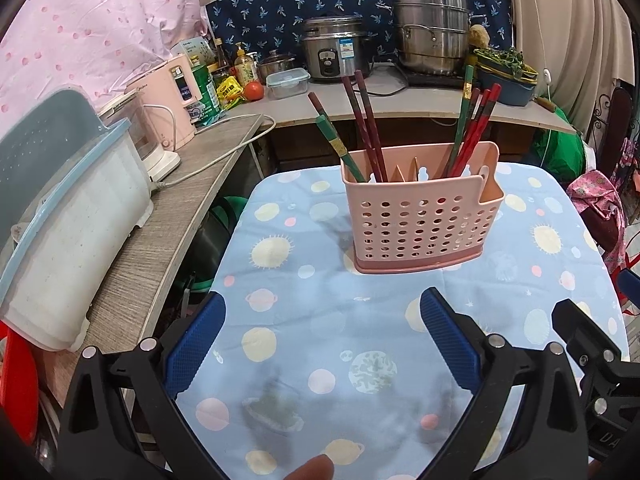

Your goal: Organize utensils

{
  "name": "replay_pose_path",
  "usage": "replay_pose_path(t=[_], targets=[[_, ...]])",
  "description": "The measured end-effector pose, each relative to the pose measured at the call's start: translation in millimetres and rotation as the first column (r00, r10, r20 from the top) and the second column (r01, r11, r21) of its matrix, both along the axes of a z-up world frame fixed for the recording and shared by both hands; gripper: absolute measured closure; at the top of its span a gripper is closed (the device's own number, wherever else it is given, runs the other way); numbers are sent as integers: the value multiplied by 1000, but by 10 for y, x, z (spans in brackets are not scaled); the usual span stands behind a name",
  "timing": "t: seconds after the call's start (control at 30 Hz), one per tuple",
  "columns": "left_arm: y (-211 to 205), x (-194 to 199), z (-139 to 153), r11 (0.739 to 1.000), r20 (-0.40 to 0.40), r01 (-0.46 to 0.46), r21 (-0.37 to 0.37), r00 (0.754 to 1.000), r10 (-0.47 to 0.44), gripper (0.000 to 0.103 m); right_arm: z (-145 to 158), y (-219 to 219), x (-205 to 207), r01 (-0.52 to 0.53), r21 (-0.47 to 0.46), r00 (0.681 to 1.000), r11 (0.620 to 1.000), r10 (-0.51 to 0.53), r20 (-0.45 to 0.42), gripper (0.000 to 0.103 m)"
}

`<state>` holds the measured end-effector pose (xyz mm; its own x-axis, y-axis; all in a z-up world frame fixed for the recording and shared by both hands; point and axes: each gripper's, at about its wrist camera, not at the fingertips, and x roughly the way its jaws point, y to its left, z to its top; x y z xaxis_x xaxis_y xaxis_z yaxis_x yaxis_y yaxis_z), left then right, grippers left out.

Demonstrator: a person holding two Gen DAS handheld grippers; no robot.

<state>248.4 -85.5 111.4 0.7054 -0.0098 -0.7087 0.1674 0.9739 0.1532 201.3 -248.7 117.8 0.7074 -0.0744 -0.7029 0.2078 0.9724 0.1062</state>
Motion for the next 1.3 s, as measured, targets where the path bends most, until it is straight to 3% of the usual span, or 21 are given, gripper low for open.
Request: replay_pose_path(t=[1.3], targets=[[-11,164,-39,999,-15,-31,-10,999,31,9,-54,5,169,0,-20,1000,1000,0,-4,7]])
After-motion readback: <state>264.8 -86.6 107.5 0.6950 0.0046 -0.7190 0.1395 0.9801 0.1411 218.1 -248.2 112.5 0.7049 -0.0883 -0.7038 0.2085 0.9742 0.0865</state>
